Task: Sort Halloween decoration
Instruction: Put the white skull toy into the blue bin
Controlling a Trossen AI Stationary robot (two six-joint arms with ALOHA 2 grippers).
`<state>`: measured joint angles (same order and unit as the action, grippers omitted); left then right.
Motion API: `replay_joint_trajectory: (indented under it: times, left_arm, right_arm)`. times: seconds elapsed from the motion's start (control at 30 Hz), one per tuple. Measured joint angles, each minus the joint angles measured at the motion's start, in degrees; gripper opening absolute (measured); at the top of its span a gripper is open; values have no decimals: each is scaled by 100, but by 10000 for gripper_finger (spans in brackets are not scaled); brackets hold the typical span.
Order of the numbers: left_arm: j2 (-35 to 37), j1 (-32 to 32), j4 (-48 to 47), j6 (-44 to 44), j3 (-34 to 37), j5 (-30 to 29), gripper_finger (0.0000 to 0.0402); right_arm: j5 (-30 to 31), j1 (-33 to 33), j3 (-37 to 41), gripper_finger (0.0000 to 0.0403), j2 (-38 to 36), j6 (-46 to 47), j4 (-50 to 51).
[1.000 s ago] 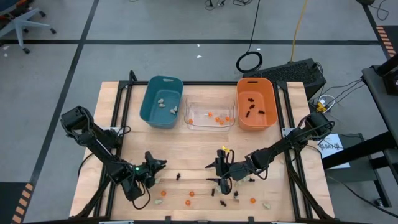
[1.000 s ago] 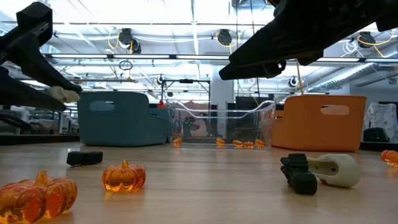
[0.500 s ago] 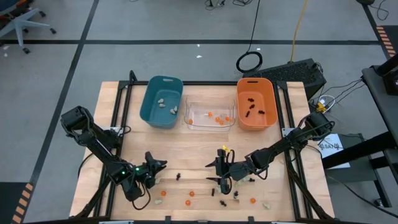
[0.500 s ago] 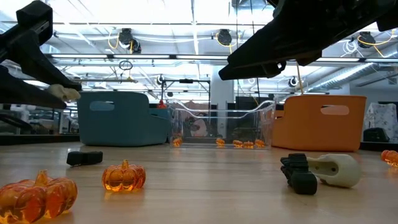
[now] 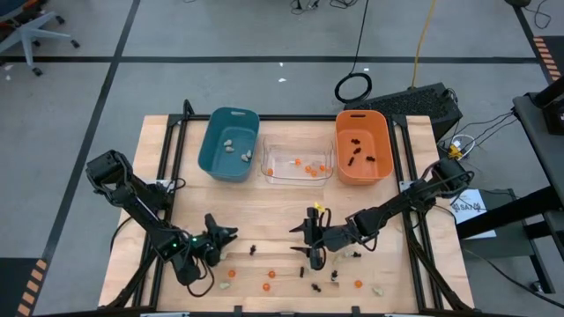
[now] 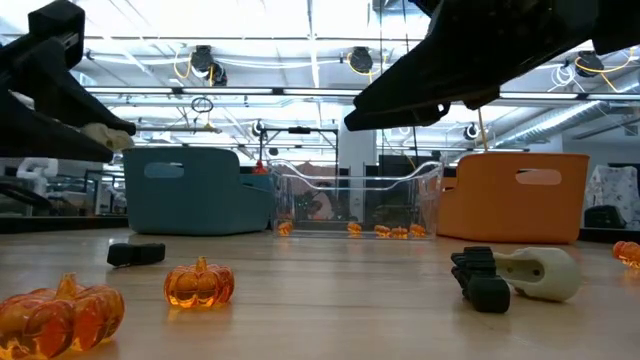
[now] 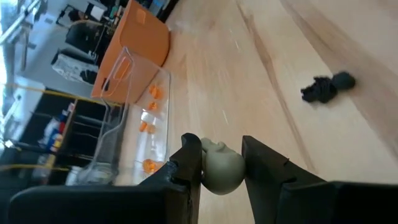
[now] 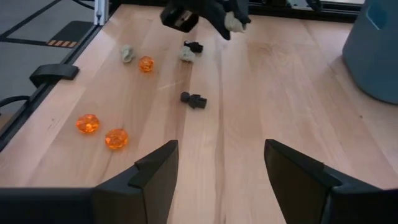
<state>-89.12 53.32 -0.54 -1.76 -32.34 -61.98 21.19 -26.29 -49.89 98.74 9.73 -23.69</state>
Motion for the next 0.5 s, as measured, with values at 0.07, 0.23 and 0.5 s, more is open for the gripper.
replay_joint_trajectory:
  times: [0.07, 0.23, 0.5]
  left_arm:
    - [0, 1, 41, 236, 0, 4, 92]
    - [2, 2, 57, 861, 0, 24, 92]
    - [2, 7, 195, 2597, 0, 37, 92]
  right_arm:
    - [-2, 46, 0, 221, 0, -14, -1]
    - [-3, 175, 0, 221, 0, -6, -3]
    - [-20, 457, 0, 221, 0, -298, -1]
